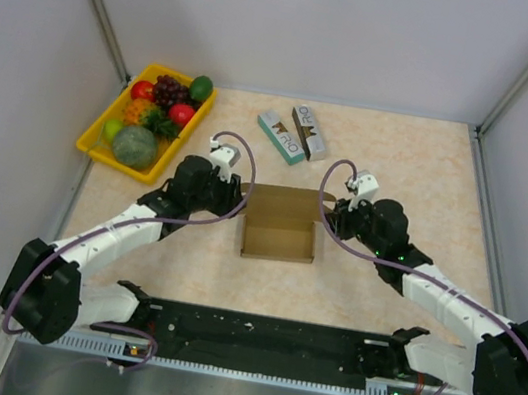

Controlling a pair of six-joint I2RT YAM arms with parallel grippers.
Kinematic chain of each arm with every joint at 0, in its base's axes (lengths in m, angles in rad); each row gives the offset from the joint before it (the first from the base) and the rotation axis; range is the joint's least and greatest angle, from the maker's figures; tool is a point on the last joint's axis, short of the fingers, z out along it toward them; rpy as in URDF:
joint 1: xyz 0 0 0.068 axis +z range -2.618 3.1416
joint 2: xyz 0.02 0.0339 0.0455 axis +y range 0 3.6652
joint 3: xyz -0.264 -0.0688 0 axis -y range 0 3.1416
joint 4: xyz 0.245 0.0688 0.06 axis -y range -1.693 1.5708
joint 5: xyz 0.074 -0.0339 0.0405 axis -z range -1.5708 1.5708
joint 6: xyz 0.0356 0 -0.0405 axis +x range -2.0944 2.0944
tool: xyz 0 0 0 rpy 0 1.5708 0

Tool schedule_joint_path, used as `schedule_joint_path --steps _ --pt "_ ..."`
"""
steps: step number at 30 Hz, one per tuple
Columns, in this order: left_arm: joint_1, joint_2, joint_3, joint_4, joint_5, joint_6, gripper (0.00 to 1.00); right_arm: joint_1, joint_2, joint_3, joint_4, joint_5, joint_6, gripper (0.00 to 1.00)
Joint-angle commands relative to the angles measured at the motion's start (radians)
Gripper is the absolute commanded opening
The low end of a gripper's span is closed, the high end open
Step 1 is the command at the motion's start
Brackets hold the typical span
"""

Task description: Fold the paper box

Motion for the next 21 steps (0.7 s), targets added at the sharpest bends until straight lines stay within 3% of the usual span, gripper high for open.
schedule_joint_path --steps 1,6,14,21 --pt "-0.002 -0.032 -0.013 0.013 -0.012 0.021 0.41 0.014 0.008 0.054 0.014 -0.015 -0.019 0.32" --pt "-0.002 -0.030 0.005 -0.028 -0.018 0.015 0.36 0.016 0.010 0.054 0.016 -0.022 -0.029 0.32" --pt "-0.004 -0.041 0.007 -0.035 -0.020 0.010 0.19 0.016 0.016 0.074 0.016 -0.039 -0.045 0.32" --pt "-0.004 -0.009 0.033 -0.021 -0.014 -0.018 0.13 0.045 0.028 0.075 0.016 -0.039 -0.080 0.28"
